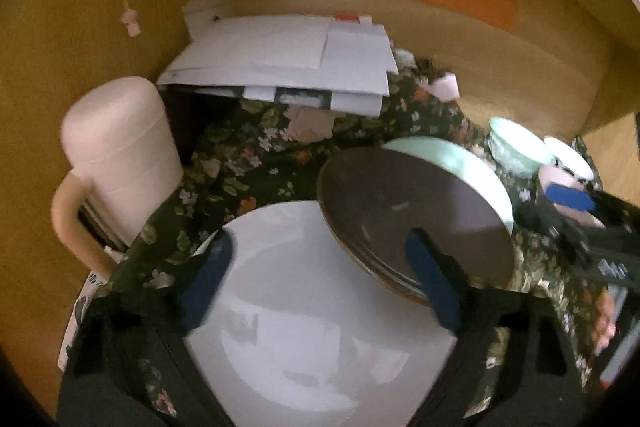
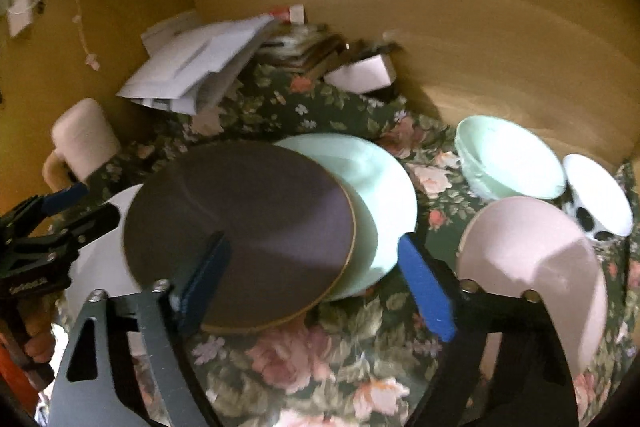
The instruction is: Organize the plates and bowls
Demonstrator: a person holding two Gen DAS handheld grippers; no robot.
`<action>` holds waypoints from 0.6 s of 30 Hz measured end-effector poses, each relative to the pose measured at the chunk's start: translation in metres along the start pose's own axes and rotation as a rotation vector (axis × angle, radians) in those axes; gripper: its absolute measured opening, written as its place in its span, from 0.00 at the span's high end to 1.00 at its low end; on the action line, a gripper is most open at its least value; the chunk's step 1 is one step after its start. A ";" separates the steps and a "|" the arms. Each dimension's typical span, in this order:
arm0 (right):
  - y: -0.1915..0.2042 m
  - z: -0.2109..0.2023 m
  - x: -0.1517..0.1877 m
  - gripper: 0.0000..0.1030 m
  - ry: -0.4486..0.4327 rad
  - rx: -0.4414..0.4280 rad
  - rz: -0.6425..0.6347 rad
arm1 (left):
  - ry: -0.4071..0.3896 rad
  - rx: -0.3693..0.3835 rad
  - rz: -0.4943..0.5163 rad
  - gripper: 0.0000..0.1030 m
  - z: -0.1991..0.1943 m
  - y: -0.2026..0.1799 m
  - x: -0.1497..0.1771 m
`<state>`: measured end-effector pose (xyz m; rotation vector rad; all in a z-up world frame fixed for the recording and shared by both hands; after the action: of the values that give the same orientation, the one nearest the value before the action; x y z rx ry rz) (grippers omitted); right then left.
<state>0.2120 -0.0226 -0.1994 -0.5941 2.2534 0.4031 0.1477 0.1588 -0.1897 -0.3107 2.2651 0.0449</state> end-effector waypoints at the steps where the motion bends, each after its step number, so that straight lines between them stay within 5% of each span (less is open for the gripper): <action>1: -0.001 0.006 -0.001 0.31 0.014 0.001 0.002 | 0.008 0.006 -0.002 0.25 0.004 0.000 0.000; 8: -0.009 0.049 -0.005 0.58 0.115 0.002 0.005 | 0.063 0.058 -0.021 0.47 0.018 0.000 0.001; 12: -0.012 0.060 -0.005 0.58 0.130 0.005 0.015 | 0.087 0.088 -0.038 0.63 0.023 0.001 0.003; 18: -0.015 0.072 -0.004 0.69 0.167 -0.001 0.026 | 0.093 0.116 -0.020 0.71 0.025 -0.004 0.002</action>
<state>0.2648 -0.0015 -0.2458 -0.6200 2.4224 0.3794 0.1659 0.1584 -0.2071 -0.2791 2.3457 -0.1128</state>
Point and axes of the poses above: each gripper's, at about its wrist camera, not at the fingertips, and z roughly the way its jaws point, y to its left, x to its underside, the point moved 6 cm from there along z, roughly the way its jaws point, and after that the axes turned 1 degree about -y, right-handed, at the moved point
